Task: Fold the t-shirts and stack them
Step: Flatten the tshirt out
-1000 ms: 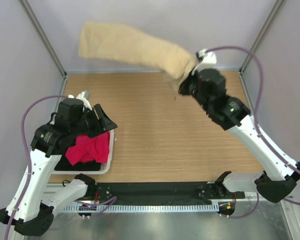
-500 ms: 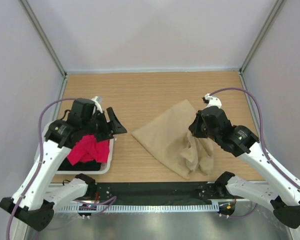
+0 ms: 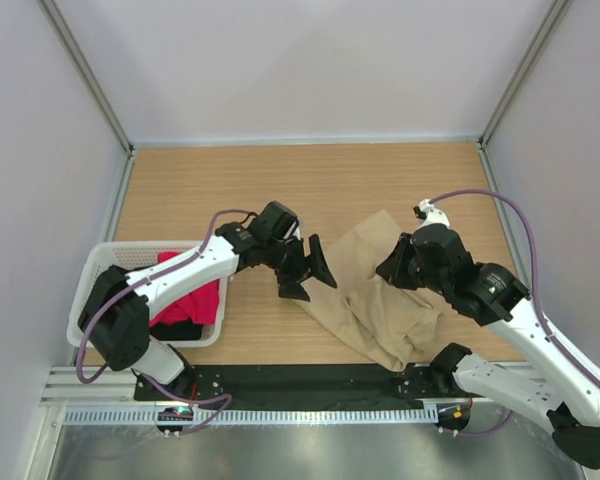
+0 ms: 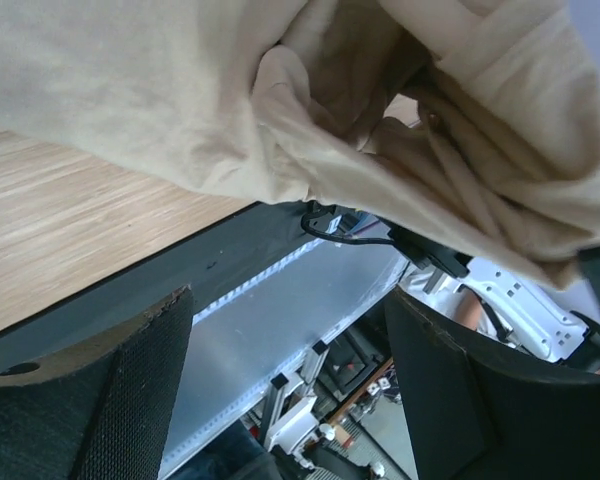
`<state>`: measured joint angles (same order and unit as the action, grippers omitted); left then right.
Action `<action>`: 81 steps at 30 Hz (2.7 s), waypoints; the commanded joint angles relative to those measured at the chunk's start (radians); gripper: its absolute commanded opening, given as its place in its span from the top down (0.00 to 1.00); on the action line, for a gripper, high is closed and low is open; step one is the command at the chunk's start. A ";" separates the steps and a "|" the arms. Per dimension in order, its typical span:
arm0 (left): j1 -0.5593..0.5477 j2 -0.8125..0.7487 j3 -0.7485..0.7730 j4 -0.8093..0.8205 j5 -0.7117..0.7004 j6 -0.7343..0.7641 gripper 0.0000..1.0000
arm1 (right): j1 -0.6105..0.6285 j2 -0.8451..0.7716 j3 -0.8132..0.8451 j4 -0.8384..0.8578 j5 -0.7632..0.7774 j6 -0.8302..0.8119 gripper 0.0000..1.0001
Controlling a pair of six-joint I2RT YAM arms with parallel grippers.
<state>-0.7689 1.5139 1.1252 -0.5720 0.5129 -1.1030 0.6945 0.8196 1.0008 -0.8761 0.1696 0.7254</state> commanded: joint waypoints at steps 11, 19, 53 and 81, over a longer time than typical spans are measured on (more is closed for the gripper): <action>0.002 -0.147 -0.057 -0.040 -0.149 0.023 0.23 | 0.002 0.061 -0.053 -0.047 -0.126 -0.069 0.45; -0.062 0.055 0.017 -0.046 -0.134 0.049 0.26 | -0.105 0.381 0.134 -0.122 0.160 -0.228 0.37; -0.116 0.232 0.336 -0.311 -0.438 0.264 1.00 | -0.300 0.755 0.263 -0.055 -0.152 -0.457 0.99; 0.060 -0.300 1.229 -0.312 -1.038 0.788 1.00 | -0.302 0.107 0.547 0.193 -0.924 -0.078 0.99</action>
<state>-0.7177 1.2442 2.2917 -1.0286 -0.4782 -0.3946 0.3931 0.9318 1.4914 -0.8932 -0.5255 0.5167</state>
